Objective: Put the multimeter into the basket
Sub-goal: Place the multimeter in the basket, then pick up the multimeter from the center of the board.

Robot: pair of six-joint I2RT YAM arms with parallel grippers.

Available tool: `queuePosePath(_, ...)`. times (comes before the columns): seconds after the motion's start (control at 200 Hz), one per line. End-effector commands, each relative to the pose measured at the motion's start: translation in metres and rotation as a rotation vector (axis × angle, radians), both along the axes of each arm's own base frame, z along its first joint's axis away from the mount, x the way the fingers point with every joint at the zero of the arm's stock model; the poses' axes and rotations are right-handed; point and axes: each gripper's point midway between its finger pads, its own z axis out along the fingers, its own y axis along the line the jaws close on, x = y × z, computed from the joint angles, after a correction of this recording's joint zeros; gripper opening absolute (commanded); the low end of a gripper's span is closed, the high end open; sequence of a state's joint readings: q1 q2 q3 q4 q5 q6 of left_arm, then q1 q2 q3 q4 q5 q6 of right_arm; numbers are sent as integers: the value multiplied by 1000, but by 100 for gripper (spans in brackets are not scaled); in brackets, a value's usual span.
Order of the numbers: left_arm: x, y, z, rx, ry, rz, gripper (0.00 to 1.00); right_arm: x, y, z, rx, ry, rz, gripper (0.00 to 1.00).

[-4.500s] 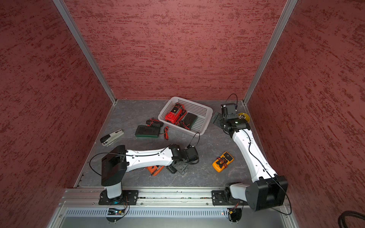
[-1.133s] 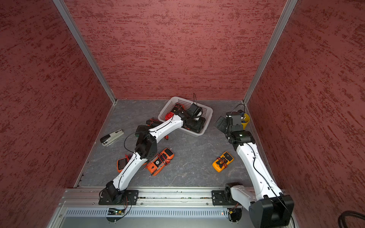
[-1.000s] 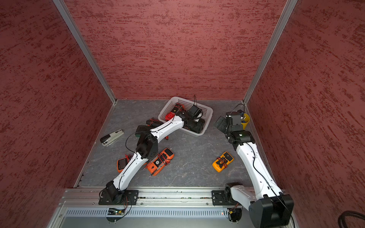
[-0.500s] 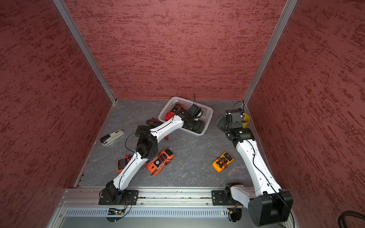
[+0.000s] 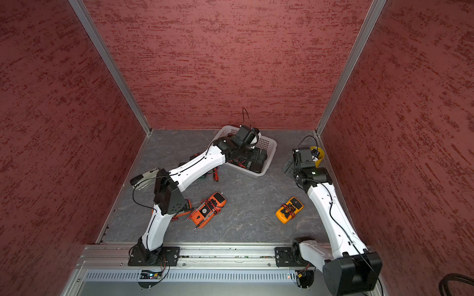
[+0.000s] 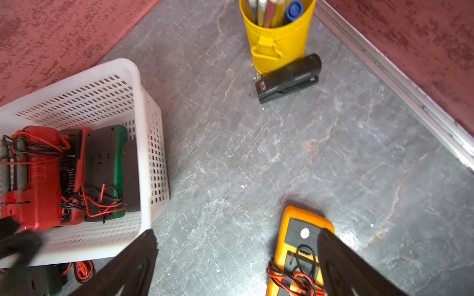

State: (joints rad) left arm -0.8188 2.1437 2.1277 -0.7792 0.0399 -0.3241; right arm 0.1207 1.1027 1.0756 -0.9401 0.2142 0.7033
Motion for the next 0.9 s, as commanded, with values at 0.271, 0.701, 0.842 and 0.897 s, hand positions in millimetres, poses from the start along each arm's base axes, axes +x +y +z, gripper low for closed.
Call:
queuePosePath(0.271, -1, 74, 28, -41, -88, 181, 100, -77, 0, -67, 124, 224, -164, 99)
queuePosePath(0.701, 15, 172, 11, -153, -55, 382, 100, -110, 20, -116, 231, 371, -254, 99)
queuePosePath(0.842, 25, 193, 7, -168, -28, 408, 100, -112, 29, -124, 252, 393, -259, 99)
queuePosePath(0.897, 28, 199, 7, -177, -24, 412, 100, -111, 33, -128, 266, 396, -262, 99)
